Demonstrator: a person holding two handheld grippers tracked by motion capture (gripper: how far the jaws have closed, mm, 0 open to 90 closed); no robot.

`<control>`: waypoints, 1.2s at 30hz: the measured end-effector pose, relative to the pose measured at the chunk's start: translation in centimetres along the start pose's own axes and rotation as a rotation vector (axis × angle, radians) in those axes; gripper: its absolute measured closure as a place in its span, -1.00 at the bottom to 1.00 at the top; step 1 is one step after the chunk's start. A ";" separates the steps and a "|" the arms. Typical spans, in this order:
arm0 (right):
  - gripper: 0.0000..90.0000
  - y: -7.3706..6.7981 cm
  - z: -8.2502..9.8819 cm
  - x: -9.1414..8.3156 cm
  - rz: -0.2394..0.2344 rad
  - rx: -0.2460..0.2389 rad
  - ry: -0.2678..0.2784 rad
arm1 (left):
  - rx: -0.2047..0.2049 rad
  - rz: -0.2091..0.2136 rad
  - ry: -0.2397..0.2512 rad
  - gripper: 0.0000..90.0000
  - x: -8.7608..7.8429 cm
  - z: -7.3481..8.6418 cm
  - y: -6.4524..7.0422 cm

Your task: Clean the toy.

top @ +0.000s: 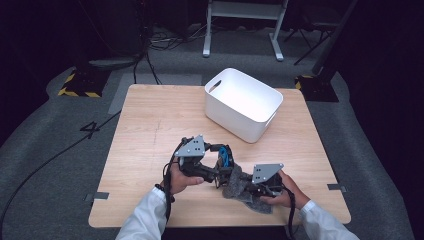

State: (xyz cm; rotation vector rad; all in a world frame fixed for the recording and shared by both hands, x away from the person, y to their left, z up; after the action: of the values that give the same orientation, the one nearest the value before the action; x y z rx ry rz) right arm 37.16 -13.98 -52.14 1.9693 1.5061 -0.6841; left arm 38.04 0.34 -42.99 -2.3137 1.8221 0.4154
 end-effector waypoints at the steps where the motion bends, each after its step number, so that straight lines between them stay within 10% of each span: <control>1: 0.69 0.4 0.2 -0.1 0.017 0.012 -0.004 | 0.002 0.001 -0.012 -0.42 0.0 0.1 0.1; 13: 0.69 3.9 4.0 -3.5 0.101 0.129 -0.020 | -0.003 -0.109 -0.173 -0.42 -0.5 2.6 -1.2; 36: 0.66 8.5 6.3 -4.7 0.260 0.247 -0.016 | 0.044 -0.002 -0.310 -0.42 4.9 3.1 0.4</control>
State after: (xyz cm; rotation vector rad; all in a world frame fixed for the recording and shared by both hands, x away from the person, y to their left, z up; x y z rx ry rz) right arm 43.91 -23.38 -52.33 2.2860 1.1720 -0.7995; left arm 38.35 -3.33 -47.50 -2.0843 1.6609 0.6830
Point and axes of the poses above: each handheld gripper's, and its own axes: x roughly forward along the jaws, z roughly out of its underside, y roughly to its right, the point moved 8 cm from there along x, roughly forward along the jaws, and after that the axes turned 1 degree about -y, right-handed, at the moved point
